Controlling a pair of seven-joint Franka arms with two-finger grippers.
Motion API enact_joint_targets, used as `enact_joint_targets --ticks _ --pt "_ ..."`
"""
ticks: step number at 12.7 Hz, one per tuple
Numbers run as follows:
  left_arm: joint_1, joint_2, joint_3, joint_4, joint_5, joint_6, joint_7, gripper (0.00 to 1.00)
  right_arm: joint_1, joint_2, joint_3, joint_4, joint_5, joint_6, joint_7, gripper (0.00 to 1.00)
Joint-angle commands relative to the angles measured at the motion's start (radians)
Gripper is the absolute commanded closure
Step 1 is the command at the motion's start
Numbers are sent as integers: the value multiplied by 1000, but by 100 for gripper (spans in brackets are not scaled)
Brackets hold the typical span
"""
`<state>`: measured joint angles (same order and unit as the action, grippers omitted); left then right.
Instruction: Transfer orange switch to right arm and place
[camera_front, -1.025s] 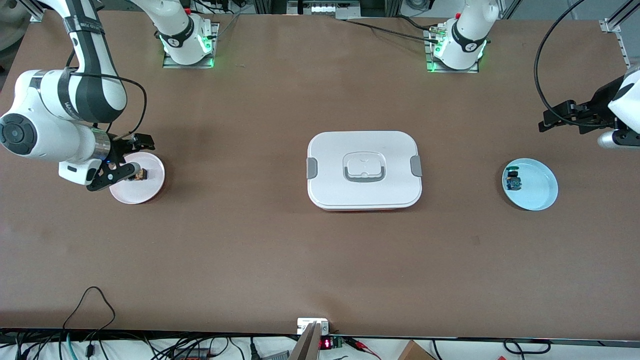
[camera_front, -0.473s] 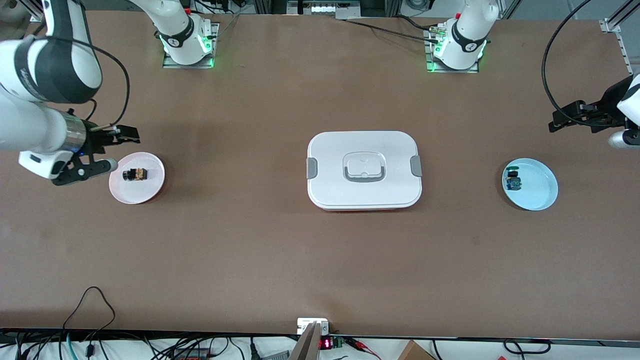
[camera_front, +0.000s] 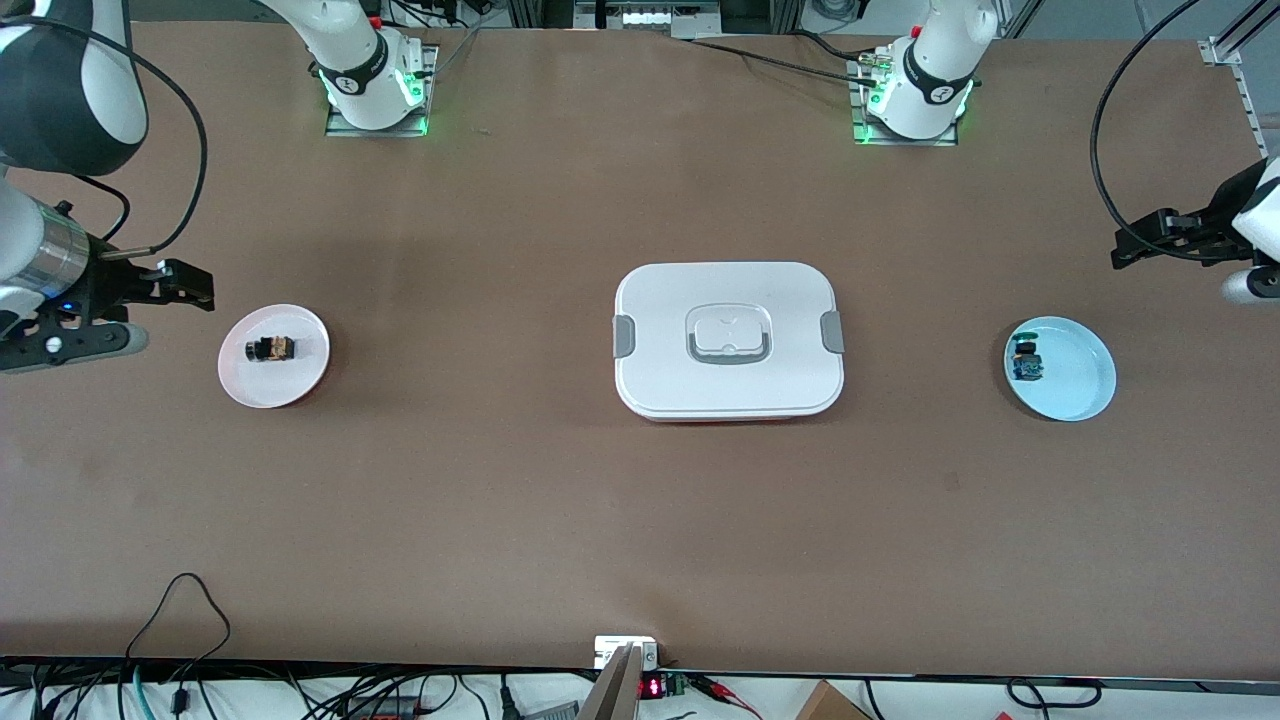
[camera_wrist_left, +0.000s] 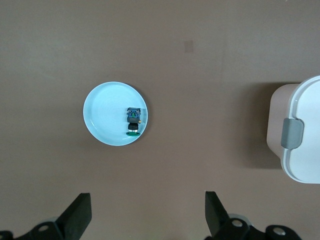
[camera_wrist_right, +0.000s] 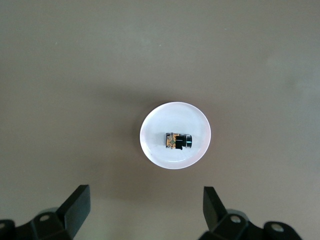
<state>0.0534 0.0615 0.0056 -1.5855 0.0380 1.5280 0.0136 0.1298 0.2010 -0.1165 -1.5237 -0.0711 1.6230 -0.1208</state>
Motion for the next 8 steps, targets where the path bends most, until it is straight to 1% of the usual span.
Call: enact_joint_targets --ticks 1,2,4,6,8 --pt "0 34 2 35 20 -12 -23 0 -13 -55 14 1 20 -8 134 0" --pt "0 34 2 35 17 -12 -23 0 -44 -70 17 1 30 -12 132 0" --pt "-3 35 -9 44 20 -12 -35 0 -93 -90 5 -3 101 -23 100 0" --pt "-3 55 -9 51 5 -11 -72 0 -93 -132 1 -41 105 -25 81 0" --pt "-3 55 -9 65 5 -18 -72 0 -85 -185 9 -114 88 -12 84 0"
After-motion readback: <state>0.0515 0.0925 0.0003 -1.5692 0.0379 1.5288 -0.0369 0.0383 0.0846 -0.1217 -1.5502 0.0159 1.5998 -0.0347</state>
